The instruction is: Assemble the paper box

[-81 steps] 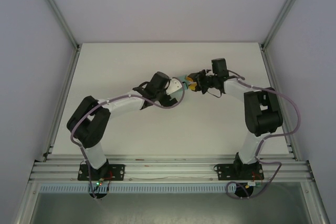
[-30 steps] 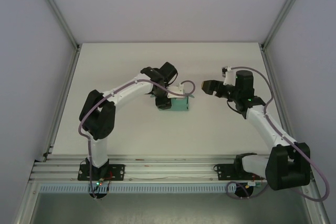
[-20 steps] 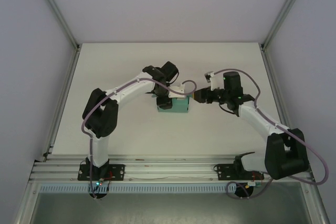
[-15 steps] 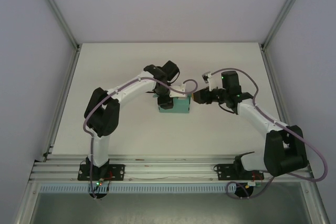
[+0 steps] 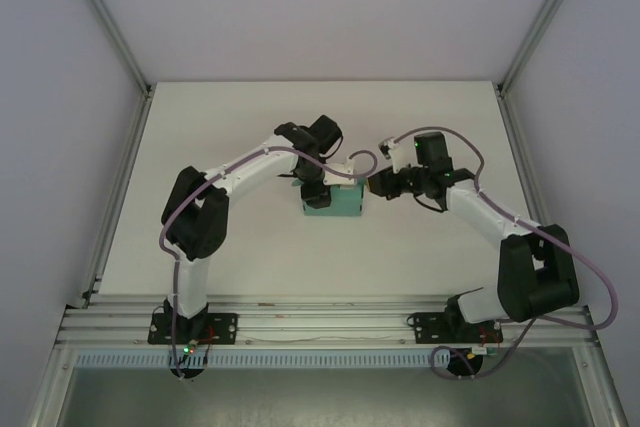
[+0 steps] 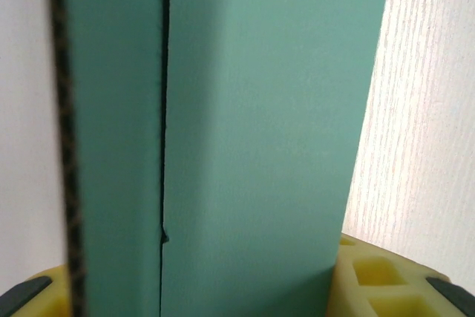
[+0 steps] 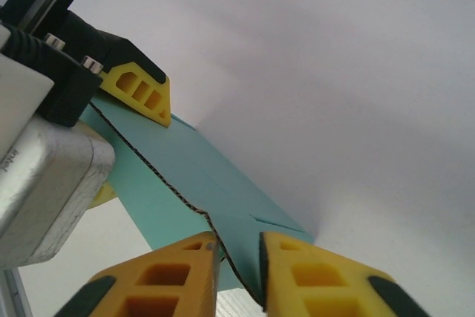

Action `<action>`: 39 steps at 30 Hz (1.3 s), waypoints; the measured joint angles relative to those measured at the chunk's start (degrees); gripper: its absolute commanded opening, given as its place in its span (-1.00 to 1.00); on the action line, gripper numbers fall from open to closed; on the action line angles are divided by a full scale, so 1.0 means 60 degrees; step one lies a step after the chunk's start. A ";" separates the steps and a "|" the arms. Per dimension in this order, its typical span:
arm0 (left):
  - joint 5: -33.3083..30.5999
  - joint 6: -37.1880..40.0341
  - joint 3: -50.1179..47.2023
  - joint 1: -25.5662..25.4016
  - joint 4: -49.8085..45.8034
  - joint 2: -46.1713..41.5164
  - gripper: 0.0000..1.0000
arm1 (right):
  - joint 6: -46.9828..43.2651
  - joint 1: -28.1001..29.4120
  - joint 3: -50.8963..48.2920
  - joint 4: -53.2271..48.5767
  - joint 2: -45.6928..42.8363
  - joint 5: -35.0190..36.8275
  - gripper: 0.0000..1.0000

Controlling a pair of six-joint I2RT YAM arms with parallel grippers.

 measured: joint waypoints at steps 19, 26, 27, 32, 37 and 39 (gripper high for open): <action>0.0175 -0.0907 0.0047 0.0000 0.0317 0.0051 -0.03 | 0.3763 0.1654 -0.0168 0.0506 -0.0889 0.3279 -1.00; 0.0233 -0.0991 0.0040 -0.0044 0.0452 0.0113 -0.01 | 0.2736 0.1679 -0.1402 0.2109 -0.1086 0.3840 -1.00; 0.0237 -0.0998 0.0040 -0.0044 0.0455 0.0113 -0.02 | 0.2601 0.1683 -0.1566 0.2382 -0.1137 0.3850 -1.00; 0.0237 -0.1038 0.0029 -0.0044 0.0550 0.0113 0.04 | 0.2197 0.1705 -0.2284 0.3625 -0.1275 0.3945 -1.00; 0.0237 -0.1115 0.0029 -0.0044 0.0627 0.0113 0.04 | 0.2065 0.1705 -0.2925 0.4914 -0.1253 0.3901 -1.00; 0.0237 -0.1184 0.0029 -0.0044 0.0630 0.0113 0.03 | 0.2091 0.1705 -0.3042 0.5191 -0.1253 0.3898 -1.00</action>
